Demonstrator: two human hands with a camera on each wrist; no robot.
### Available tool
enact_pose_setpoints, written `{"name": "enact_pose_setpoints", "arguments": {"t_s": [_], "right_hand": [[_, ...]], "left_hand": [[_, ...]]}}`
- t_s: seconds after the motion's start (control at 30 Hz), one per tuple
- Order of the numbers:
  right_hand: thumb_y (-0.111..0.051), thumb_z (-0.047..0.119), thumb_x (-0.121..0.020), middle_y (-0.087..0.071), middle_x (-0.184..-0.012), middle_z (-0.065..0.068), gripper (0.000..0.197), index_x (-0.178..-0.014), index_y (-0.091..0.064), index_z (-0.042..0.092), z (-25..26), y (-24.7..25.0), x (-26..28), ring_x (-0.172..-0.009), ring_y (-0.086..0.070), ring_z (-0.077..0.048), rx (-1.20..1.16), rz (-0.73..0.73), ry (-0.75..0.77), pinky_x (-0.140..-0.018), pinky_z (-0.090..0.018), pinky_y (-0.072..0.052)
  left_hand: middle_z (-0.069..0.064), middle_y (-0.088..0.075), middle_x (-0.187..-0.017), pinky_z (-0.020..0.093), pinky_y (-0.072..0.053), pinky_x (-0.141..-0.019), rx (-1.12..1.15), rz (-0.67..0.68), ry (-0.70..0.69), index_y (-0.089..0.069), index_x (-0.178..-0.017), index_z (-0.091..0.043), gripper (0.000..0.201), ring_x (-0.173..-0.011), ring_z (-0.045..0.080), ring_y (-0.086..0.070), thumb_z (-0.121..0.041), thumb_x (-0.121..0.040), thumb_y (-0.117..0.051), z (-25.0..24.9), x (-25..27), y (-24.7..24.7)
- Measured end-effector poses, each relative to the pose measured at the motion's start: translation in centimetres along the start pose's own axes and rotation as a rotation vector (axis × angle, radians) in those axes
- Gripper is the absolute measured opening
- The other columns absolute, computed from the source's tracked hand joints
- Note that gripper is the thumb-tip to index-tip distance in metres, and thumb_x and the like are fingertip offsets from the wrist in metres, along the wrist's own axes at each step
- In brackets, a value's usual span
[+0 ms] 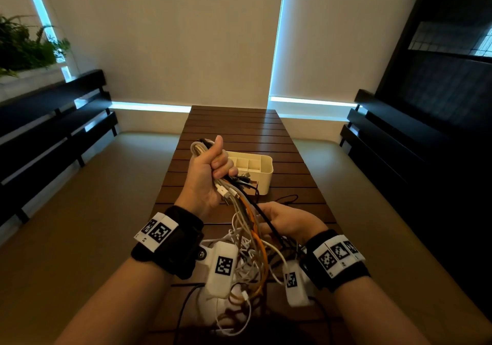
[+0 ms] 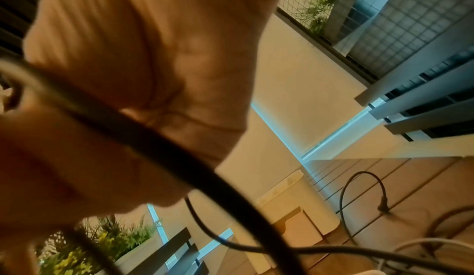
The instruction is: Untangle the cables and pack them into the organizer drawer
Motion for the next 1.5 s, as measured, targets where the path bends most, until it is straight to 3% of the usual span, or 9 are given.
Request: {"name": "enact_pose_setpoints", "arguments": {"t_s": [0.3, 0.43, 0.63, 0.8, 1.1, 1.27, 1.33, 1.4, 1.5], "right_hand": [[-0.065, 0.01, -0.085, -0.067, -0.086, 0.002, 0.017, -0.102, -0.063, 0.006, 0.2, -0.9, -0.9, -0.08, -0.066, -0.009, 0.237, -0.17, 0.091, -0.078, -0.022, -0.054], [-0.068, 0.019, -0.083, -0.069, -0.097, -0.011, 0.013, -0.095, -0.067, 0.015, -0.9, 1.0, -0.4, -0.092, -0.067, -0.025, 0.179, -0.465, 0.139, -0.085, -0.042, -0.055], [-0.059, 0.017, -0.09, -0.064, -0.078, -0.002, 0.009, -0.082, -0.059, 0.021, -1.6, 3.9, 1.0, -0.062, -0.061, -0.015, 0.07, -0.906, 0.14, -0.058, -0.026, -0.052], [-0.04, 0.012, -0.1, -0.052, -0.071, -0.008, 0.007, -0.095, -0.044, 0.008, -5.9, 7.3, 2.2, -0.034, -0.045, -0.005, -0.669, -1.406, 0.016, -0.032, -0.014, -0.033], [-0.052, 0.032, -0.095, -0.061, -0.074, -0.012, 0.031, -0.092, -0.059, 0.001, -6.3, 4.2, 0.9, -0.05, -0.056, -0.021, -0.067, -0.824, -0.435, -0.049, -0.03, -0.048], [-0.061, 0.012, -0.088, -0.063, -0.088, 0.007, 0.009, -0.09, -0.062, 0.02, -1.6, 0.4, 0.0, -0.08, -0.061, -0.005, 0.34, -0.288, -0.08, -0.077, -0.021, -0.052], [-0.065, 0.01, -0.083, -0.058, -0.113, 0.004, 0.026, -0.108, -0.064, 0.019, -1.7, -1.2, -1.0, -0.103, -0.056, -0.007, 0.385, -0.183, -0.008, -0.092, -0.026, -0.049], [-0.066, 0.01, -0.082, -0.022, -0.15, 0.004, 0.064, -0.137, -0.043, 0.034, -3.3, -2.2, -2.9, -0.134, -0.025, -0.006, 0.482, -0.218, 0.05, -0.108, -0.028, -0.035], [-0.067, 0.016, -0.08, 0.0, -0.159, 0.003, 0.091, -0.142, -0.01, 0.049, -5.5, -4.4, -5.5, -0.146, -0.004, -0.017, 0.426, -0.212, 0.132, -0.115, -0.041, -0.027]], "left_hand": [[-0.01, -0.032, -0.039, 0.017, -0.041, -0.044, -0.012, -0.001, -0.03, -0.043, -0.044, -0.02, 0.05, -0.033, 0.003, -0.031, -0.027, -0.092, -0.051, -0.2, 0.0, -0.6], [-0.01, -0.032, -0.039, 0.017, -0.041, -0.045, -0.026, -0.026, -0.069, -0.043, -0.048, -0.019, 0.045, -0.034, 0.003, -0.03, -0.028, -0.092, -0.052, -1.7, 0.0, -0.1], [-0.01, -0.032, -0.039, 0.017, -0.039, -0.044, -0.024, -0.13, -0.15, -0.043, -0.046, -0.02, 0.05, -0.033, 0.003, -0.029, -0.027, -0.095, -0.049, -3.6, -0.2, 0.7], [-0.009, -0.032, -0.041, 0.016, -0.038, -0.044, 0.034, -0.213, -0.238, -0.043, -0.052, -0.021, 0.044, -0.035, 0.004, -0.029, -0.026, -0.094, -0.051, -6.3, 0.1, 1.6], [-0.009, -0.033, -0.042, 0.016, -0.038, -0.044, -0.026, -0.218, -0.275, -0.049, -0.045, -0.023, 0.051, -0.036, 0.003, -0.03, -0.025, -0.096, -0.049, -5.6, 0.0, 1.0], [-0.01, -0.031, -0.042, 0.017, -0.036, -0.043, 0.051, -0.224, -0.285, -0.045, -0.047, -0.02, 0.049, -0.035, 0.004, -0.027, -0.025, -0.096, -0.051, -5.5, -0.7, -0.4], [-0.01, -0.03, -0.043, 0.018, -0.036, -0.043, 0.089, -0.219, -0.278, -0.042, -0.05, -0.02, 0.047, -0.036, 0.004, -0.026, -0.025, -0.095, -0.052, -5.6, -1.0, -1.1], [-0.009, -0.03, -0.043, 0.018, -0.036, -0.043, 0.149, -0.228, -0.27, -0.04, -0.052, -0.019, 0.045, -0.036, 0.004, -0.026, -0.024, -0.095, -0.053, -5.8, -1.2, -1.7], [-0.009, -0.033, -0.043, 0.019, -0.039, -0.044, 0.243, -0.227, -0.249, -0.041, -0.052, -0.018, 0.044, -0.037, 0.005, -0.029, -0.025, -0.094, -0.055, -5.8, -1.5, -2.1]]}}
Point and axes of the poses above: each hand's wrist, its own x-axis away from the middle knuckle, its own y-axis out of the back of the hand, z = x × y, the point moved 1 cm from there along -x, towards the middle knuckle
